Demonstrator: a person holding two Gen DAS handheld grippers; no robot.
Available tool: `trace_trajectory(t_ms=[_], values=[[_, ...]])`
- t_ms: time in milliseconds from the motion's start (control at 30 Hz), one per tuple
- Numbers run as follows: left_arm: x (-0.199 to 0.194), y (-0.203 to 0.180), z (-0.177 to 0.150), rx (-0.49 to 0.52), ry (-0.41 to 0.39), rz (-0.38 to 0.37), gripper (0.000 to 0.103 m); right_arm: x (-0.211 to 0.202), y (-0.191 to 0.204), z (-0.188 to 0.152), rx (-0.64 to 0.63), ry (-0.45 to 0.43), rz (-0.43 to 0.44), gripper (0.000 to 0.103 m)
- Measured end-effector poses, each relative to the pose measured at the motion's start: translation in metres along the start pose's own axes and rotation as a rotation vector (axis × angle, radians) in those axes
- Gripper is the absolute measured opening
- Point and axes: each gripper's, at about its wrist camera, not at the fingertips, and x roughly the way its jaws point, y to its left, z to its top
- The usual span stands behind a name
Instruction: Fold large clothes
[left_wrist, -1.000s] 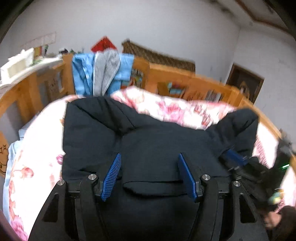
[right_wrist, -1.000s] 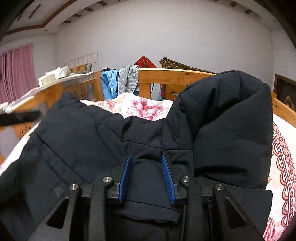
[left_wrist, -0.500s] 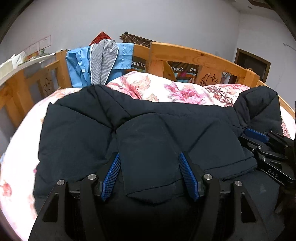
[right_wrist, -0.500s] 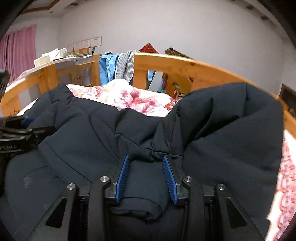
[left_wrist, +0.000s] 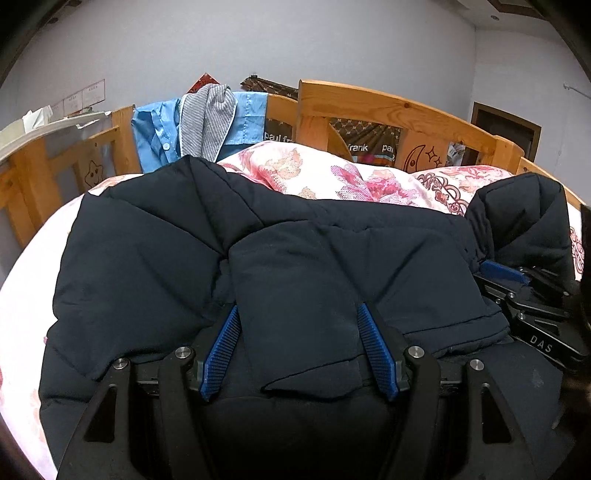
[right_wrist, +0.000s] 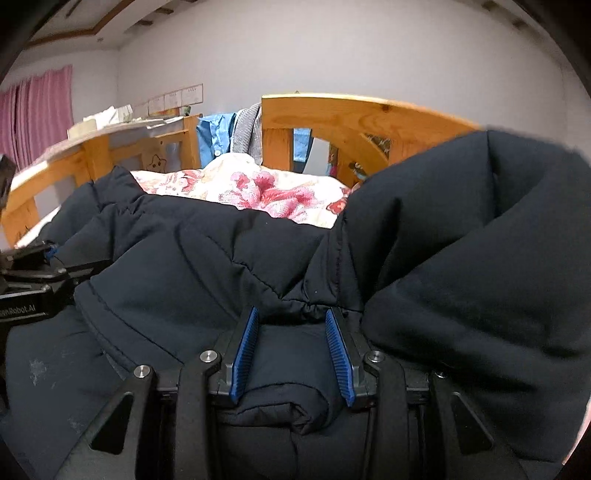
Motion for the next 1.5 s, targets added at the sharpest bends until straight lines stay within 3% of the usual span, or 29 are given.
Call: trace_trajectory(t_ms=[333, 567, 600, 767, 1000, 1133, 1167, 1233, 1267, 1367, 1500], values=[[-0.006, -0.002, 0.001, -0.013, 0.003, 0.027, 0.063, -0.002, 0.003, -0.003, -0.010, -0.013, -0.013, 0.036], [-0.039, -0.010, -0.001, -0.145, 0.151, 0.130, 0.065, -0.020, -0.002, -0.001, 0.017, -0.035, 0.032, 0.038], [-0.044, -0.012, -0.001, -0.156, 0.173, 0.146, 0.065, -0.025, -0.004, 0.000, 0.027, -0.029, 0.051, 0.040], [-0.075, -0.022, -0.001, -0.211, 0.231, 0.226, 0.065, -0.052, -0.004, 0.007, 0.010, 0.043, 0.115, 0.077], [-0.108, -0.023, -0.018, -0.262, 0.168, 0.181, 0.065, -0.123, 0.006, -0.006, 0.008, 0.025, 0.089, 0.086], [-0.147, -0.040, -0.033, -0.132, 0.163, 0.092, 0.066, -0.178, 0.020, -0.014, 0.086, -0.024, 0.054, 0.097], [-0.159, -0.045, -0.037, -0.103, 0.145, 0.077, 0.068, -0.192, 0.025, -0.015, 0.091, -0.040, 0.047, 0.100], [-0.187, -0.052, -0.047, -0.075, 0.107, 0.042, 0.090, -0.225, 0.036, -0.017, 0.095, -0.077, 0.019, 0.103], [-0.199, -0.054, -0.052, -0.075, 0.098, 0.027, 0.094, -0.241, 0.042, -0.020, 0.098, -0.089, 0.004, 0.103], [-0.237, -0.059, -0.065, -0.078, 0.087, -0.020, 0.098, -0.275, 0.062, -0.028, 0.113, -0.101, -0.022, 0.103], [-0.287, -0.067, -0.078, -0.042, 0.057, 0.015, 0.101, -0.311, 0.091, -0.040, 0.120, -0.103, -0.043, 0.103]])
